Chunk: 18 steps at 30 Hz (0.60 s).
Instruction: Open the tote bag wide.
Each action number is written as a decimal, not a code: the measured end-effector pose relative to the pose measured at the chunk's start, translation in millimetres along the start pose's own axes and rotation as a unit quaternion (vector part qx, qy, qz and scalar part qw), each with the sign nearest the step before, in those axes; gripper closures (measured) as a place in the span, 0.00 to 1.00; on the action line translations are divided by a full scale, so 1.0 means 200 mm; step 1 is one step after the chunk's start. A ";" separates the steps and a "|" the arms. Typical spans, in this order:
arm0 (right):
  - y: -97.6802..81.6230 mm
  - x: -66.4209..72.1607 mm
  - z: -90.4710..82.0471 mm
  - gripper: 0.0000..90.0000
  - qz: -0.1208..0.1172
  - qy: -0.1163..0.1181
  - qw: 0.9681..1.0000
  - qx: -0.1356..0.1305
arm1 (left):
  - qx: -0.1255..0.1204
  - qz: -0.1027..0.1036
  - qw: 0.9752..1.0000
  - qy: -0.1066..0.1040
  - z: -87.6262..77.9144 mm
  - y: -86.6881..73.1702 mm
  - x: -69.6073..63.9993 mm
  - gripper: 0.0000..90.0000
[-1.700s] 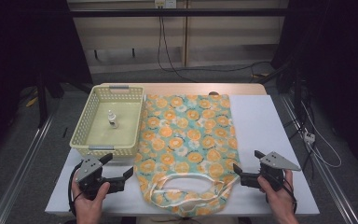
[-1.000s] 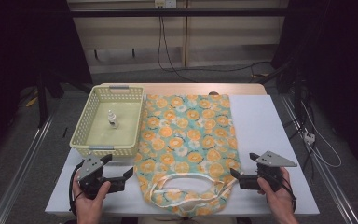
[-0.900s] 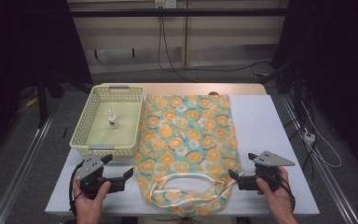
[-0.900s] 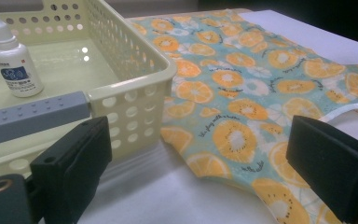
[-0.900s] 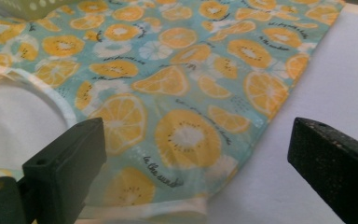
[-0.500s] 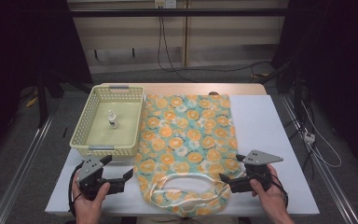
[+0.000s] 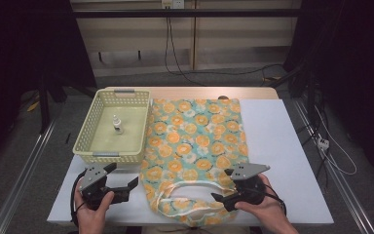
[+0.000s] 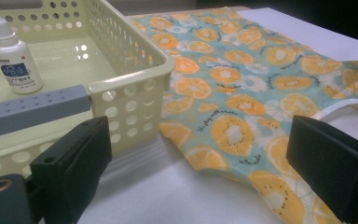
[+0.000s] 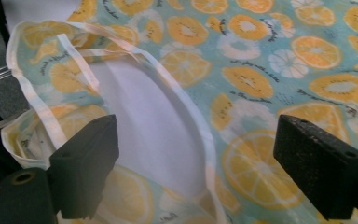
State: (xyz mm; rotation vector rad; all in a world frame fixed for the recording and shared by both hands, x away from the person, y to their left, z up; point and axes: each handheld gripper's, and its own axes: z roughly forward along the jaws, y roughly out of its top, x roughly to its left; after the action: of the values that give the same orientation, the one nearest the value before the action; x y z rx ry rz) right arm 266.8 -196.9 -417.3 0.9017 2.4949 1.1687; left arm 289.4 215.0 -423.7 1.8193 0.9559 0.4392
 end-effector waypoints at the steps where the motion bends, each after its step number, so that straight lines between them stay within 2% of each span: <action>1: 0.01 0.01 0.01 0.16 -0.002 0.005 1.000 0.000 | 0.000 0.000 1.000 0.000 0.00 0.00 0.00 0.07; 9: 0.06 0.13 0.05 0.17 -0.035 0.036 0.999 0.010 | 0.003 0.004 1.000 0.000 0.01 0.00 0.00 0.07; 13: 0.08 0.18 0.07 0.23 -0.058 0.064 0.996 0.022 | 0.005 0.004 1.000 -0.002 0.01 0.00 0.00 0.07; 18: 0.07 0.21 0.14 0.32 -0.075 0.080 0.993 0.047 | 0.005 0.005 1.000 -0.003 0.01 0.00 0.00 0.07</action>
State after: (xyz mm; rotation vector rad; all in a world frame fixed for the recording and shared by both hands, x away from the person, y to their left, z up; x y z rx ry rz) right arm 253.0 -147.1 -422.9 0.6504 2.7117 1.1236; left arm 290.5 213.8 -424.5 1.8351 0.9472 0.4366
